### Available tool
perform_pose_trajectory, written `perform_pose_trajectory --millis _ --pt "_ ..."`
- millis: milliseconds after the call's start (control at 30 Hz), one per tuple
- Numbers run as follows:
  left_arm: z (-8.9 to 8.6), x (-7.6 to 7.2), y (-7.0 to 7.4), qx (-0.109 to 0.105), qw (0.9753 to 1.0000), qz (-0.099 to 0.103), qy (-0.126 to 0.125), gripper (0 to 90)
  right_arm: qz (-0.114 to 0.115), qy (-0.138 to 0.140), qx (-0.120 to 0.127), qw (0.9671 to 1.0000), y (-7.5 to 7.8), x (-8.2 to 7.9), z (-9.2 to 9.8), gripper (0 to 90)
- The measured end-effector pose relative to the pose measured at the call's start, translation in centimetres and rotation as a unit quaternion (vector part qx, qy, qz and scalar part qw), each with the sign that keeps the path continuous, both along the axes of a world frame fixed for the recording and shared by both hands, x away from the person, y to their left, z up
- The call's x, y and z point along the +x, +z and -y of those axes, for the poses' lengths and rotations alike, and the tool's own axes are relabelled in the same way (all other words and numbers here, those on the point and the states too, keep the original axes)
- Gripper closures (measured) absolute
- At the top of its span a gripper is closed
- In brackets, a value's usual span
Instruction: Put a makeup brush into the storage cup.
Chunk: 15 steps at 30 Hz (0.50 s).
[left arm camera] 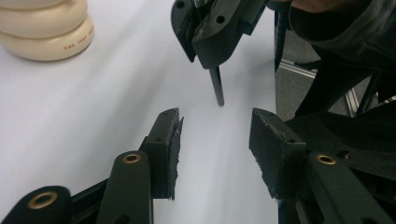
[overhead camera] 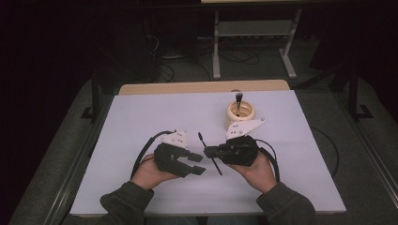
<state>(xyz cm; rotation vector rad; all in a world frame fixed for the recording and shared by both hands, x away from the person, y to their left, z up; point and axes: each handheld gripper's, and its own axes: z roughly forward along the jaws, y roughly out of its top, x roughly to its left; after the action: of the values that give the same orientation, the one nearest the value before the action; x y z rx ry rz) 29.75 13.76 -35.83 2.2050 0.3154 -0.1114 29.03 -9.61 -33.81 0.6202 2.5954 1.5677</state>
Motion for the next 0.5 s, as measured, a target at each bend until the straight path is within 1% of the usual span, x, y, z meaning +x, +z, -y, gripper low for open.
perform_pose_trajectory --millis 100,167,367,433,500 --pt "0.2 0.0 0.0 -0.008 1.0000 -0.004 0.000 55.5 0.004 -0.001 0.013 0.9999 0.2 -0.1 -0.4 84.9" --pt "0.3 0.0 -0.1 -0.010 0.9999 0.001 0.001 57.2 0.006 -0.001 0.020 0.9998 0.2 -0.2 -0.7 84.9" --pt "0.3 0.1 -0.1 -0.029 0.9995 -0.002 0.007 64.5 0.005 -0.010 0.041 0.9991 0.1 -0.3 -1.1 84.8" --pt "0.4 0.0 -0.1 -0.030 0.9995 0.000 0.009 67.5 0.007 -0.014 0.045 0.9988 0.1 -0.4 -1.2 84.8" --pt "0.5 0.1 -0.2 -0.032 0.9994 -0.003 0.011 69.4 0.007 -0.015 0.052 0.9985 0.0 -0.5 -1.3 84.7"
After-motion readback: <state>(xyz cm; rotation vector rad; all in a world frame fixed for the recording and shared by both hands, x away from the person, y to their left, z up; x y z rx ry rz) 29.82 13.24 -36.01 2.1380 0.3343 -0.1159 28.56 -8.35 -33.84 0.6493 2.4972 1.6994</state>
